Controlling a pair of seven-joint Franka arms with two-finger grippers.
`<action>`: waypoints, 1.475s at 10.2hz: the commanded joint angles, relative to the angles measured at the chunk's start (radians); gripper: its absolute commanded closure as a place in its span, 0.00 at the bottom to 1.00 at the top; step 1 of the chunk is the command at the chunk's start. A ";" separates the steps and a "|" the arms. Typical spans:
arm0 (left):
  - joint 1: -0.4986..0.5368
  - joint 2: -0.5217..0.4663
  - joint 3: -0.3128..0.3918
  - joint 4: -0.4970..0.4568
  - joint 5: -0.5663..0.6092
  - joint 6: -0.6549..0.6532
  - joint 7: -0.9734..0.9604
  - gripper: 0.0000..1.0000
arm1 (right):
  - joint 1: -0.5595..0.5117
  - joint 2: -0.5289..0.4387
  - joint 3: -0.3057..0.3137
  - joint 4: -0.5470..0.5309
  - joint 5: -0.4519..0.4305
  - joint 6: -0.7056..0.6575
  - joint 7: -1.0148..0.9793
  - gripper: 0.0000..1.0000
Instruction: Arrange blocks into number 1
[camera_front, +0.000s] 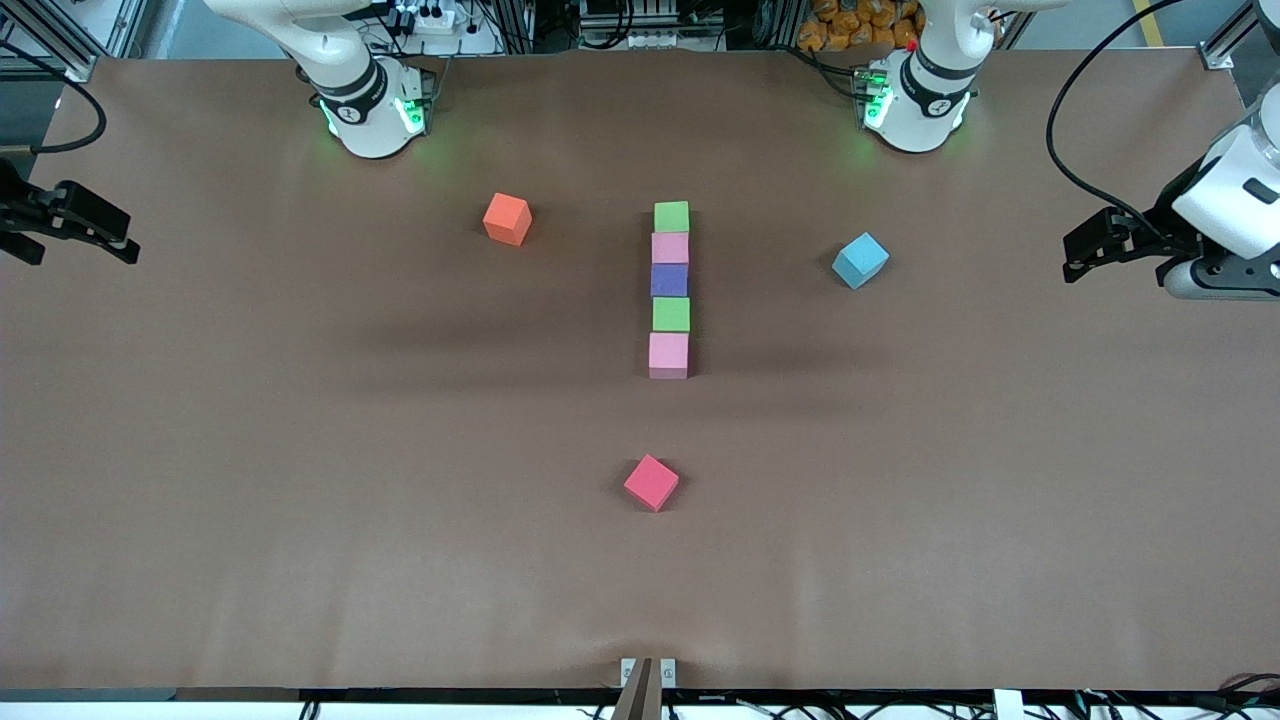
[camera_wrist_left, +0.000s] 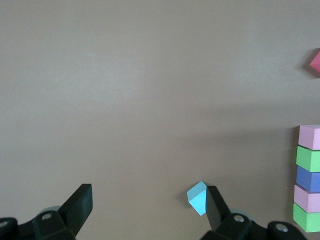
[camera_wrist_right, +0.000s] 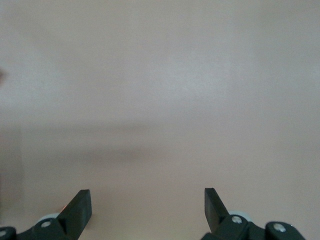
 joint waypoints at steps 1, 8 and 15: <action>-0.001 -0.012 -0.002 0.017 0.006 -0.004 -0.009 0.00 | 0.009 0.017 0.003 0.031 -0.025 -0.020 -0.001 0.00; 0.000 -0.012 0.000 0.020 0.007 -0.005 -0.015 0.00 | 0.023 0.017 -0.011 0.025 -0.025 -0.024 -0.003 0.00; 0.005 -0.017 -0.003 0.023 0.007 -0.008 -0.072 0.00 | 0.023 0.020 -0.016 0.025 -0.011 -0.032 -0.003 0.00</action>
